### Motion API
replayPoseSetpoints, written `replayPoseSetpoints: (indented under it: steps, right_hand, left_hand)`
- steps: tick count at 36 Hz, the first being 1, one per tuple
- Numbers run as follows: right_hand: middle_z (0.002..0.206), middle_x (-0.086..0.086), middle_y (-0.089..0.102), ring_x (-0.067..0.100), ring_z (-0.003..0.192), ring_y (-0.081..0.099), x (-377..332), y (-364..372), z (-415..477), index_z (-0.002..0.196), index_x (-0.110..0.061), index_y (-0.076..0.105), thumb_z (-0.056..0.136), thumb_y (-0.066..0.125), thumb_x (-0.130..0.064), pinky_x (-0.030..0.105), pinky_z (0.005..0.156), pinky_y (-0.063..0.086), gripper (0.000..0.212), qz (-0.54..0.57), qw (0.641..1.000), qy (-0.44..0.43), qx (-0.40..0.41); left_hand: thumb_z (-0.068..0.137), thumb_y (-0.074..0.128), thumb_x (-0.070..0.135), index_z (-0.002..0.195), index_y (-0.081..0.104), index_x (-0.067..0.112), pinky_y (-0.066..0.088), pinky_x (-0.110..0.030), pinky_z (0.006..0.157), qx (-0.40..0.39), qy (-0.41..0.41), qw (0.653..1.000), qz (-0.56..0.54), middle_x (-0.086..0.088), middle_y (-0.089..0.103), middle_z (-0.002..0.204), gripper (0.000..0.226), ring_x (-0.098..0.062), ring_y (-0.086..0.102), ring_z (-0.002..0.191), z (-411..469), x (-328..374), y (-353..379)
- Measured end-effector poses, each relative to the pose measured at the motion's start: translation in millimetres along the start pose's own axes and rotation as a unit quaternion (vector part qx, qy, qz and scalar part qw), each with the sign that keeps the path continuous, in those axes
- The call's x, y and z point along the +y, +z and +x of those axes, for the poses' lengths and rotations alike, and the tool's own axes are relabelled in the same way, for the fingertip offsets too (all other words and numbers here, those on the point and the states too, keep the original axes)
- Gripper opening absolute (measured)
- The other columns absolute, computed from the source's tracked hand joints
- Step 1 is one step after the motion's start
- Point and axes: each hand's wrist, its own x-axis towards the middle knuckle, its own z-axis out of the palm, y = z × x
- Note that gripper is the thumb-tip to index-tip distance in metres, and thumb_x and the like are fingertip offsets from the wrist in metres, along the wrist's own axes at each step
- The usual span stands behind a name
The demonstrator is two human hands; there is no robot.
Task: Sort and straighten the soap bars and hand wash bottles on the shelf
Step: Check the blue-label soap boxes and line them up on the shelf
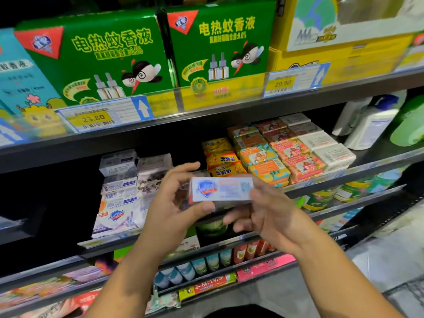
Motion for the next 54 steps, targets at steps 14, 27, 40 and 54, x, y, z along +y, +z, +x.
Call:
replayPoseSetpoints:
  steps: [14,27,40,54]
  right_hand:
    - [0.102,0.005,0.071,0.024,0.08,0.07,2.9,-4.9,23.9,0.102,-0.023,0.066,0.097,0.059,-0.024,0.028,0.047,0.05,0.009,-0.106,0.988,-0.025,0.114]
    - [0.105,0.001,0.077,0.018,0.097,0.073,10.3,2.6,44.5,0.114,-0.021,0.068,0.073,0.085,-0.02,0.026,0.076,0.058,0.044,-0.159,0.986,0.009,0.058]
    - [0.116,0.011,0.069,0.027,0.086,0.07,0.6,-13.7,37.6,0.122,-0.025,0.062,0.073,0.084,-0.024,0.031,0.068,0.059,0.054,-0.069,0.997,0.018,-0.004]
    - [0.106,-0.012,0.069,0.009,0.097,0.07,9.6,-16.6,33.8,0.117,-0.026,0.06,0.073,0.089,-0.016,0.027,0.079,0.058,0.053,-0.354,0.934,-0.022,0.039]
  left_hand:
    - [0.068,0.085,0.036,0.117,0.064,0.048,0.051,-0.031,0.101,-0.092,-0.056,0.993,0.038,0.025,0.039,0.142,0.055,-0.004,0.044,0.136,-11.1,-10.8,-5.2]
    - [0.077,0.072,0.022,0.122,0.054,0.021,0.055,-0.017,0.074,0.079,-0.115,0.989,-0.045,0.022,0.068,0.105,0.048,-0.004,0.068,0.096,-12.0,1.4,-2.5]
    - [0.07,0.084,0.03,0.115,0.061,0.044,0.042,-0.01,0.098,0.045,-0.052,0.975,0.212,0.009,0.049,0.137,0.053,0.003,0.046,0.128,-5.4,-14.3,-12.3]
    - [0.055,0.092,0.022,0.108,0.062,0.026,0.057,-0.023,0.07,0.128,-0.08,0.988,-0.017,-0.006,0.068,0.103,0.061,-0.015,0.069,0.093,0.6,6.9,13.5]
